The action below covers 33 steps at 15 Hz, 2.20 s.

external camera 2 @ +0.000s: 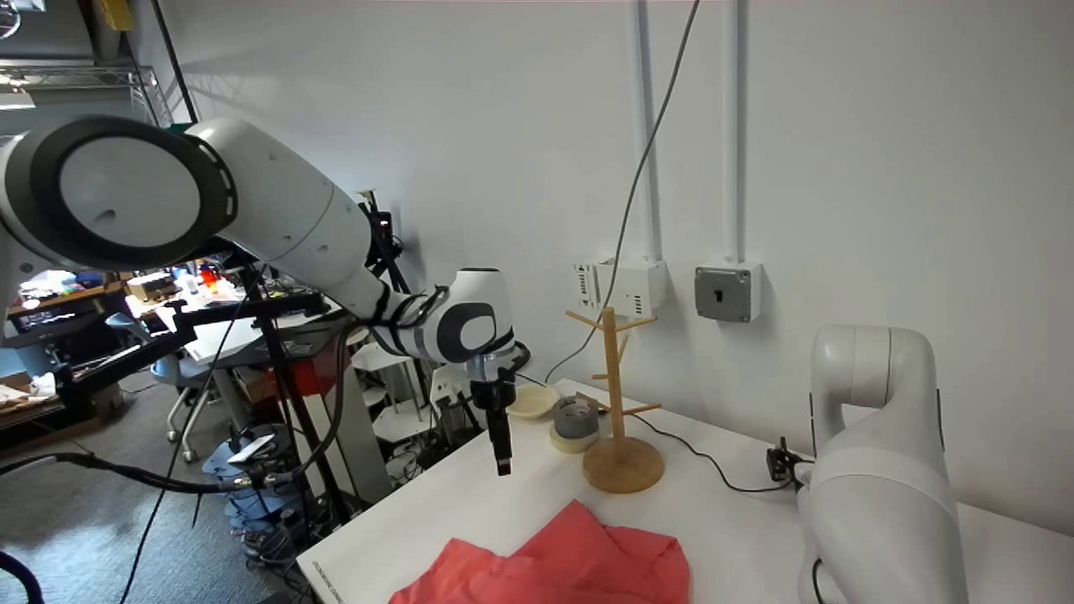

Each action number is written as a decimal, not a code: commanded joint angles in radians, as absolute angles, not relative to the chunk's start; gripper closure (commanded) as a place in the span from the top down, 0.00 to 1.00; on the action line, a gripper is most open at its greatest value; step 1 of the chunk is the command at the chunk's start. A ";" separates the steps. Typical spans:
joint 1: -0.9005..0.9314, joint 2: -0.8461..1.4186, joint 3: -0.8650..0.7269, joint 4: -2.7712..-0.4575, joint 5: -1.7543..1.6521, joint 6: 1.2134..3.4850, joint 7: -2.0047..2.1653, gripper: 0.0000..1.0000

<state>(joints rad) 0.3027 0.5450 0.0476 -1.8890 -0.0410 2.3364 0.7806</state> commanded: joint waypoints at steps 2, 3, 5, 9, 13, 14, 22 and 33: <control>0.270 0.504 0.032 -2.005 0.012 2.387 0.786 1.00; 0.266 0.503 0.029 -2.027 0.019 2.399 0.789 1.00; 0.262 0.509 0.025 -2.061 0.033 2.419 0.796 1.00; 0.258 0.523 0.042 -2.120 0.079 2.466 0.783 1.00; 0.262 0.520 0.067 -2.167 0.121 2.472 0.773 1.00; 0.260 0.516 0.074 -2.177 0.132 2.475 0.768 1.00; 0.279 0.541 0.074 -2.153 0.143 2.452 0.770 1.00; 0.278 0.575 0.087 -2.210 0.193 2.649 0.786 1.00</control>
<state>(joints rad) 0.2779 0.5722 0.0803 -2.1658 0.1495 2.5652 0.7877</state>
